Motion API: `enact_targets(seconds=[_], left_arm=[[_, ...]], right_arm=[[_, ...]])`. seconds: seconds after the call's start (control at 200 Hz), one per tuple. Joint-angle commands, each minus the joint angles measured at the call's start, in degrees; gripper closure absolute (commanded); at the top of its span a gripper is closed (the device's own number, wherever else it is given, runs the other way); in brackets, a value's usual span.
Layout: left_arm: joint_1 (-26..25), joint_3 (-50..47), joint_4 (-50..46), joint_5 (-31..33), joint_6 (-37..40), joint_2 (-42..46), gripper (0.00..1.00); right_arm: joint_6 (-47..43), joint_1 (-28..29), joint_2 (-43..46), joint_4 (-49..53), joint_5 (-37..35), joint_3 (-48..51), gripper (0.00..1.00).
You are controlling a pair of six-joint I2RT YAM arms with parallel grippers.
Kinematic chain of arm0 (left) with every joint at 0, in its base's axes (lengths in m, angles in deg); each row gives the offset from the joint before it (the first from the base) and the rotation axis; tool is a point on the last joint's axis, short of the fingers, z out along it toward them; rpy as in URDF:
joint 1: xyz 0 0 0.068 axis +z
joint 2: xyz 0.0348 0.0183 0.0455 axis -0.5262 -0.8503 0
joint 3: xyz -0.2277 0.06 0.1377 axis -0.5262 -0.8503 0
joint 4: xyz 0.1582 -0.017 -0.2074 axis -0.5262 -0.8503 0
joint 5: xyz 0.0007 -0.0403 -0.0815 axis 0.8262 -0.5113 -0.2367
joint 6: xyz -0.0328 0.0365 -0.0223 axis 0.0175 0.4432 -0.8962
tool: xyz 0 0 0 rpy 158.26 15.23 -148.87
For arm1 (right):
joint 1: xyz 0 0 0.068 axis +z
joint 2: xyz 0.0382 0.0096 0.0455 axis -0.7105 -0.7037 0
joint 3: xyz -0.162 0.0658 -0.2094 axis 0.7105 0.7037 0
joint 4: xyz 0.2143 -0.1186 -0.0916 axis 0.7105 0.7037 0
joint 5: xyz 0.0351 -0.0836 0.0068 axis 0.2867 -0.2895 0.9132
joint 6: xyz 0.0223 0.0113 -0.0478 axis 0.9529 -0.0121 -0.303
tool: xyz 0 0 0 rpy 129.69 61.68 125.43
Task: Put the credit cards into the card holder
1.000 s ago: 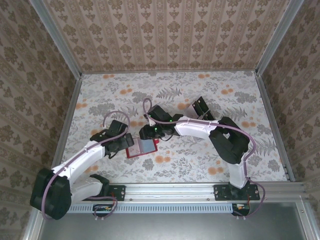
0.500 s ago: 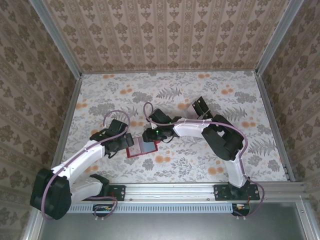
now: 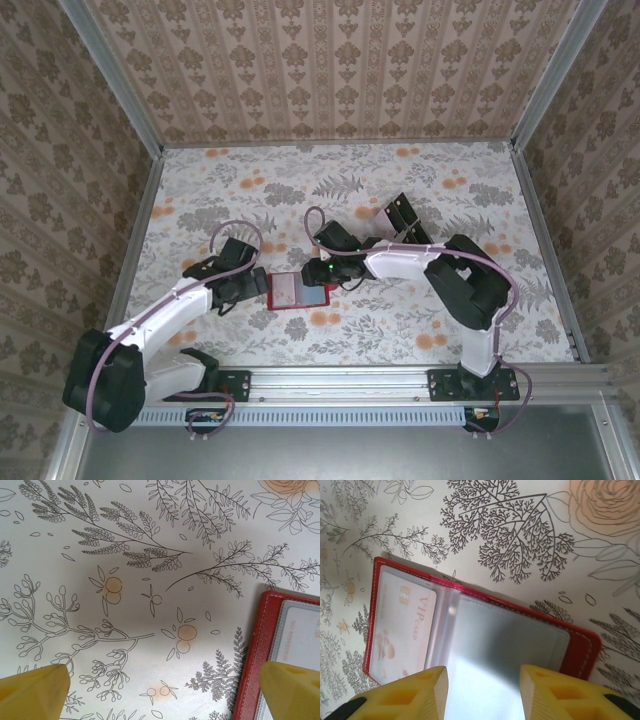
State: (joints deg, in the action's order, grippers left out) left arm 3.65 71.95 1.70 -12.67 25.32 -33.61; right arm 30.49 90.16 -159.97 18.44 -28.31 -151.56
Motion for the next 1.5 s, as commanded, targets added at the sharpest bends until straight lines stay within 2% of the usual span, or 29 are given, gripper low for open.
enact_targets(seconds=[0.0,0.245,0.6,0.86,1.495], left_arm=[[-0.37,2.07,0.30,-0.82,1.38,-0.33,0.00],[-2.50,1.47,2.02,-1.25,0.12,-0.26,0.00],[-6.06,1.95,3.74,-0.78,-1.38,-3.18,0.00],[-6.70,1.88,4.25,-0.68,-1.64,-4.51,0.00],[-7.23,1.69,4.52,-0.33,-1.69,-5.25,0.00]], right_arm=[[0.69,0.17,5.23,2.40,-1.68,0.67,0.56],[2.30,2.04,9.35,4.98,-4.03,4.09,0.55],[2.89,4.01,6.37,3.87,-4.56,4.86,0.55],[2.51,4.19,3.46,3.99,-3.47,3.51,0.55],[5.91,5.94,5.00,1.16,-1.90,6.91,0.55]])
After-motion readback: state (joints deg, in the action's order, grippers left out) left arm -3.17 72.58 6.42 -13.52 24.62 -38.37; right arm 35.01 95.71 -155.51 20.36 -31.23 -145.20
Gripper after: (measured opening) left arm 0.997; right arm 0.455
